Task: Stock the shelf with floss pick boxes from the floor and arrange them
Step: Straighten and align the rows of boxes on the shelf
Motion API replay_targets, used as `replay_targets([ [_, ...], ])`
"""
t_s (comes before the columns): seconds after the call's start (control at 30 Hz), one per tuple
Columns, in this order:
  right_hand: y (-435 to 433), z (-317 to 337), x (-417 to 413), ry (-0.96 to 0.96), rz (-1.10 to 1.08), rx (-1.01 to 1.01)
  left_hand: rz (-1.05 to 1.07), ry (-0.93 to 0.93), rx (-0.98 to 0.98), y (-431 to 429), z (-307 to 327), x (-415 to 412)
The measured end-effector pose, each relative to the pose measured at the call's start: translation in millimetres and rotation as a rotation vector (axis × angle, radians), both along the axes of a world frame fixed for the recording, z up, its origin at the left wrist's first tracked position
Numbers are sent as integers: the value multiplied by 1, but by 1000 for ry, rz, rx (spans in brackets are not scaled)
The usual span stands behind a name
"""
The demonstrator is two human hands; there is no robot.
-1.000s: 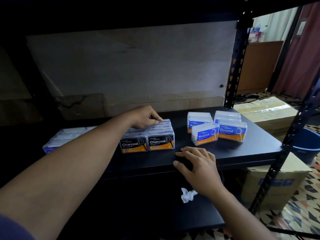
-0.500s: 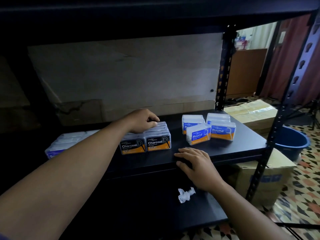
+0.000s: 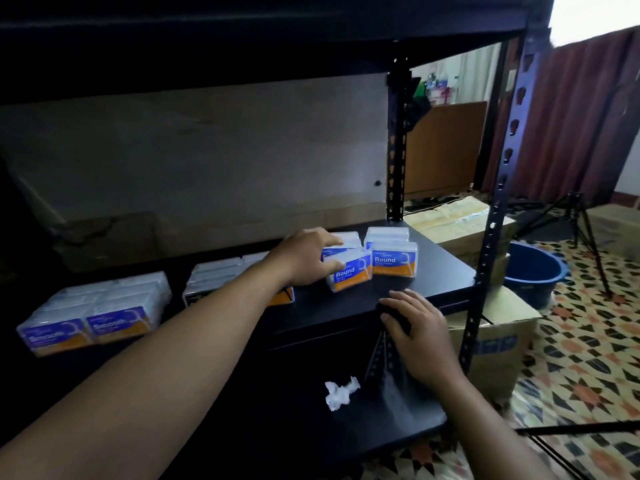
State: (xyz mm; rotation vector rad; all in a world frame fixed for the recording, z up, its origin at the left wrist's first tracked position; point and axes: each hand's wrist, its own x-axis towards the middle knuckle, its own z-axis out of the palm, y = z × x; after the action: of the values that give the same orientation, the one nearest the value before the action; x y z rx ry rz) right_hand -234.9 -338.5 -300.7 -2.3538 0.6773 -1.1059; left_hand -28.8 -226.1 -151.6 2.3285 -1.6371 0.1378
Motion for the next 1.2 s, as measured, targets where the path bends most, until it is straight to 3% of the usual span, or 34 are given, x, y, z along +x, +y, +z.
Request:
replay_targets([
  [0.17, 7, -6, 5, -94, -15, 51, 45, -122, 38, -17, -23, -8],
  [0.47, -6, -1, 9, -67, -38, -12, 89, -208, 66, -23, -27, -11],
  [1.2, -8, 9, 5, 7, -21, 88, 1, -155, 42, -14, -24, 0],
])
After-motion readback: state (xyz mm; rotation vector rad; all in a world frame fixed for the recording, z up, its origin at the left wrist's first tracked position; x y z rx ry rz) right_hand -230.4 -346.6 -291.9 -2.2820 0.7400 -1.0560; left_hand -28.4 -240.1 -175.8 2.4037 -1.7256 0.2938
